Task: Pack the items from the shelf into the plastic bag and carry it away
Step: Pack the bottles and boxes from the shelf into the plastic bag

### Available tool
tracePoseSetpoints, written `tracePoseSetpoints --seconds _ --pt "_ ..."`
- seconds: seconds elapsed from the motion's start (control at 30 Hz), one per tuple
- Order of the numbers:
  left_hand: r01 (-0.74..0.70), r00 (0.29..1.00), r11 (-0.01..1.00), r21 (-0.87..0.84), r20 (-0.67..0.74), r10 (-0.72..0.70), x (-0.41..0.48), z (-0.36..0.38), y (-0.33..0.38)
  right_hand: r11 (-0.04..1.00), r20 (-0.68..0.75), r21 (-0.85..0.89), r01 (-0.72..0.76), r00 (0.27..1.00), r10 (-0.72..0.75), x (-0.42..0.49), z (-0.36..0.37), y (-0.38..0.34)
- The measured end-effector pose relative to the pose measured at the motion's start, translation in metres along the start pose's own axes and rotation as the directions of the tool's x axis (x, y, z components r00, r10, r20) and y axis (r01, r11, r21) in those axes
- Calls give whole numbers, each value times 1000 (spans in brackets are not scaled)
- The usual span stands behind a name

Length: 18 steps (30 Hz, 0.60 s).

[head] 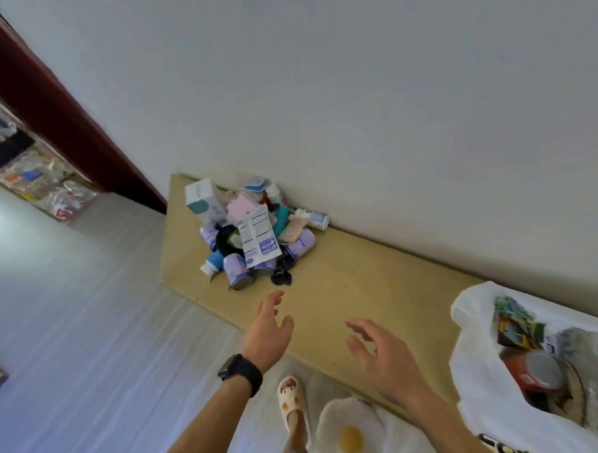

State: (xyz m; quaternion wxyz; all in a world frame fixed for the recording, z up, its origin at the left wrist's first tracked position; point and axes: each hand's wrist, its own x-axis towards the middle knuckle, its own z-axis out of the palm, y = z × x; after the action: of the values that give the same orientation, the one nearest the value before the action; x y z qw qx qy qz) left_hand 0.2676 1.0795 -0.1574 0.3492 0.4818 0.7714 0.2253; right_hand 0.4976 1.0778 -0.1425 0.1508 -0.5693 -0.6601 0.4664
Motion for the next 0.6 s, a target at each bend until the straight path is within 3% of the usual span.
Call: tracePoseSetpoints --seconds 0.3,0.43,0.6 --pt "136 988 972 190 43 -147 123 -59 -103 934 259 -334 -124 941 217 147 105 -26" --pt "52 991 908 417 94 -100 171 -70 -125 884 272 -455 -111 927 257 218 134 -38" --pt "-69 983 831 552 179 -37 216 -72 -134 816 200 -563 -131 937 288 280 149 -41"
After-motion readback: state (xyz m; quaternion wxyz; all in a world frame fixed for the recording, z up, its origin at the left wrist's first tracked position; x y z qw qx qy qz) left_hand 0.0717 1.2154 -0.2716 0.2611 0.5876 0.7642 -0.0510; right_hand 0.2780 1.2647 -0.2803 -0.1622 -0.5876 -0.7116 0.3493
